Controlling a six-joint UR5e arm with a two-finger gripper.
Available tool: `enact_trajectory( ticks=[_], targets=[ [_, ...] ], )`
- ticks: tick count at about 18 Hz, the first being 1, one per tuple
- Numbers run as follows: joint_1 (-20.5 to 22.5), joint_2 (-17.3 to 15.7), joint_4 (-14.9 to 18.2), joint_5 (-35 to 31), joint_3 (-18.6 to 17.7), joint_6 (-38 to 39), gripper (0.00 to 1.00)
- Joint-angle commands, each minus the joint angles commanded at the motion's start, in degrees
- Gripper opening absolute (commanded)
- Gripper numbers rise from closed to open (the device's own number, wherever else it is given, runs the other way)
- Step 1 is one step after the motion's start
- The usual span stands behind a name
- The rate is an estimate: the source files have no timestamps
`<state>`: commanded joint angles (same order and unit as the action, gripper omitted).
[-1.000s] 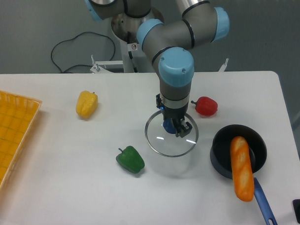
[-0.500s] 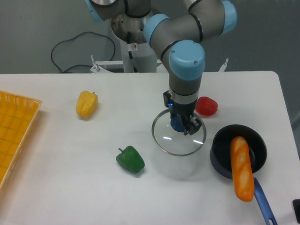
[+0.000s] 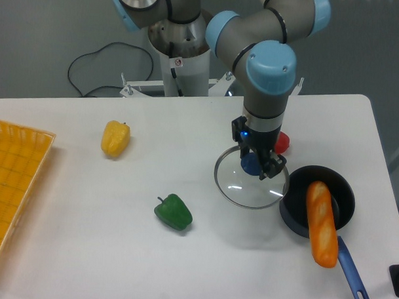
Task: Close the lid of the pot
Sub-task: 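Carry the held glass lid over the dark blue pot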
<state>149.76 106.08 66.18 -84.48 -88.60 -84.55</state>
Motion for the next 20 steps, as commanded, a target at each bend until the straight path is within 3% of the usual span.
enact_trajectory(
  ticks=[18,20],
  targets=[
    [6.7,4.4,-4.7,1.7,1.1,-6.0,0.40],
    [7.2,5.3,-6.3,1.7,1.1,-6.4,0.40]
  ],
)
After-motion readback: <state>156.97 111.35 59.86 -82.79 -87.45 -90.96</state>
